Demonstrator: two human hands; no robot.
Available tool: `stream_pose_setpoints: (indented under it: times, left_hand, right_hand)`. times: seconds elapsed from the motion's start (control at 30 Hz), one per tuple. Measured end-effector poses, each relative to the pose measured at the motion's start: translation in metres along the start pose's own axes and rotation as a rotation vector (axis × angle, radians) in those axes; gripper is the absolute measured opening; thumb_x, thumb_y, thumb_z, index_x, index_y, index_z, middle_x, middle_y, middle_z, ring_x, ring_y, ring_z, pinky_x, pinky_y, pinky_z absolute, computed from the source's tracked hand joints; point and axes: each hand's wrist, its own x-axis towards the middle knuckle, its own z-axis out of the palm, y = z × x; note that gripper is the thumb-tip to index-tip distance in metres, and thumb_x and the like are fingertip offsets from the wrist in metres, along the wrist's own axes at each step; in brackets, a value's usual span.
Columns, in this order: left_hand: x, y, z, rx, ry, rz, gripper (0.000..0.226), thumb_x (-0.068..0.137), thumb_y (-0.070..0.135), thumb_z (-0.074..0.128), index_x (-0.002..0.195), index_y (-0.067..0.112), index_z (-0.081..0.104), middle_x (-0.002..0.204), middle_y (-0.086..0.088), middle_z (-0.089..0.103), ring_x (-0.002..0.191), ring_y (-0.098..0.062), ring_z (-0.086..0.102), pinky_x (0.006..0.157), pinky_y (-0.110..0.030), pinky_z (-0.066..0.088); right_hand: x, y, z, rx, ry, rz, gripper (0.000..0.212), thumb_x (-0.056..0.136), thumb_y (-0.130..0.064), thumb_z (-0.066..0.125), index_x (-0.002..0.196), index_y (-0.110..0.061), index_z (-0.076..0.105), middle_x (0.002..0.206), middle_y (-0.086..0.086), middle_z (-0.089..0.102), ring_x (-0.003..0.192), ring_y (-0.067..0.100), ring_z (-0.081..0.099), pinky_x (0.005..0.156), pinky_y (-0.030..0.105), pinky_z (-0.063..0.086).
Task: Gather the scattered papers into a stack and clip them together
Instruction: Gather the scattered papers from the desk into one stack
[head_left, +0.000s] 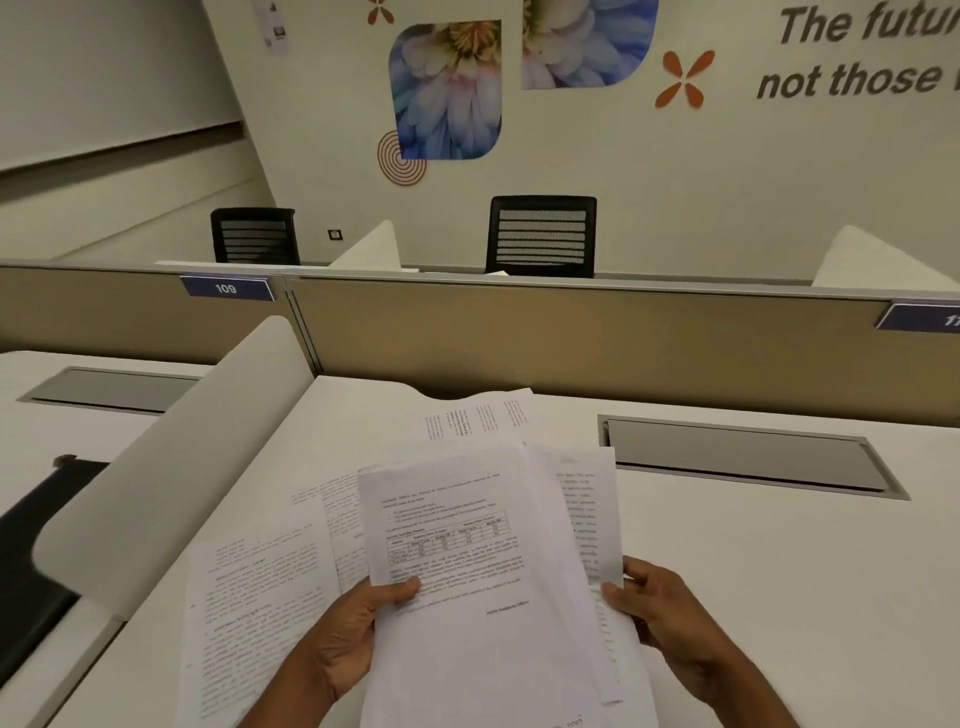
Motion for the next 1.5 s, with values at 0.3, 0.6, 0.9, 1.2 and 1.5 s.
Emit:
stream_pose_setpoints:
  times: [0.3, 0.6, 0.9, 1.2, 1.5]
  left_hand:
    - [-0.044, -0.031, 0.009, 0.103, 0.112, 0.063, 0.044, 0.077, -0.004, 0.079, 0.119, 0.007, 0.075, 0.128, -0.020, 0.070, 0.119, -0.039, 0.067, 0.114, -0.055, 0.041]
    - [-0.048, -0.042, -0.015, 0.086, 0.188, 0.085, 0.056, 0.073, -0.001, 0.082, 0.127, 0.002, 0.068, 0.127, -0.022, 0.070, 0.123, -0.042, 0.064, 0.113, -0.059, 0.041]
    - [-0.045, 0.010, -0.099, 0.193, 0.212, 0.126, 0.048, 0.082, -0.005, 0.073, 0.129, 0.004, 0.067, 0.120, -0.015, 0.075, 0.115, -0.036, 0.069, 0.108, -0.055, 0.048]
    - [-0.062, 0.123, -0.227, 0.134, 0.229, 0.243, 0.041, 0.088, 0.000, 0.068, 0.127, 0.011, 0.066, 0.123, -0.015, 0.074, 0.117, -0.041, 0.067, 0.108, -0.060, 0.046]
    - [-0.067, 0.156, -0.255, 0.163, 0.250, 0.274, 0.046, 0.084, 0.008, 0.072, 0.129, 0.016, 0.065, 0.125, -0.013, 0.073, 0.116, -0.040, 0.067, 0.105, -0.063, 0.047]
  right_hand:
    - [-0.011, -0.003, 0.024, -0.131, -0.167, 0.005, 0.024, 0.098, -0.010, 0.061, 0.119, -0.015, 0.074, 0.105, 0.010, 0.081, 0.094, 0.025, 0.077, 0.073, 0.030, 0.061]
    - [0.003, 0.014, 0.084, -0.163, -0.079, 0.099, 0.055, 0.095, -0.066, 0.045, 0.129, -0.025, 0.058, 0.128, -0.004, 0.067, 0.116, 0.024, 0.067, 0.092, 0.039, 0.056]
    - [0.023, 0.023, 0.188, -0.069, -0.037, -0.026, 0.027, 0.103, -0.031, 0.056, 0.118, -0.014, 0.071, 0.108, 0.002, 0.080, 0.100, 0.025, 0.077, 0.094, 0.045, 0.060]
    - [0.078, 0.057, 0.317, -0.707, 0.180, 0.024, 0.033, 0.090, -0.036, 0.066, 0.116, -0.017, 0.057, 0.091, -0.003, 0.066, 0.083, 0.016, 0.064, 0.078, 0.035, 0.053]
    - [0.092, 0.062, 0.395, -1.208, 0.230, 0.101, 0.050, 0.090, -0.046, 0.051, 0.134, -0.026, 0.039, 0.134, 0.006, 0.046, 0.126, 0.024, 0.046, 0.102, 0.041, 0.042]
